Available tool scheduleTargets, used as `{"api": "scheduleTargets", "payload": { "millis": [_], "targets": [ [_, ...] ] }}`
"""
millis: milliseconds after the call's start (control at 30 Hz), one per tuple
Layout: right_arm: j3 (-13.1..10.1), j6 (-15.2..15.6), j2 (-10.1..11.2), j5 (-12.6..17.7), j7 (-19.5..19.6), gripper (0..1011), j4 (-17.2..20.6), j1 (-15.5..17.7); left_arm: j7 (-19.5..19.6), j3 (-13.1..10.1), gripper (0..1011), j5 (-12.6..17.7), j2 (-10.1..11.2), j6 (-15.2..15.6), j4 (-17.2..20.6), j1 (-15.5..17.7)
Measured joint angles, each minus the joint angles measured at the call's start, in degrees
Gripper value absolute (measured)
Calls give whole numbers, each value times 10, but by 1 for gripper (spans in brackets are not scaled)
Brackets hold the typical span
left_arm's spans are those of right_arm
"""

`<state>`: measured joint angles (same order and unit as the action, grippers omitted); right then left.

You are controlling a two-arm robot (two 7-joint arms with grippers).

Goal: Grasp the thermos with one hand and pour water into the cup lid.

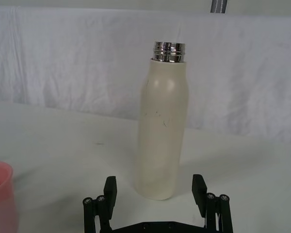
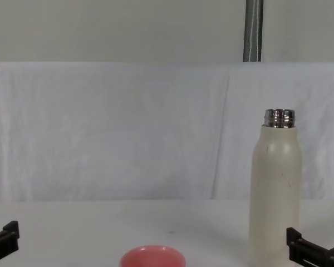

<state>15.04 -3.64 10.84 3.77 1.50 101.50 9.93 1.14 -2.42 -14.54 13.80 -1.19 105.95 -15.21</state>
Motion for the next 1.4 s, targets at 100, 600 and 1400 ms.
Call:
{"api": "scheduleTargets", "payload": {
  "millis": [100,600,1400],
  "targets": [
    [0,0,0,0,0,1001,0,0,0,0,1001,0,0,0,0,0],
    [0,0,0,0,0,1002,0,0,0,0,1001,0,0,0,0,0],
    [0,0,0,0,0,1001,0,0,0,0,1001,0,0,0,0,0]
  ]
}}
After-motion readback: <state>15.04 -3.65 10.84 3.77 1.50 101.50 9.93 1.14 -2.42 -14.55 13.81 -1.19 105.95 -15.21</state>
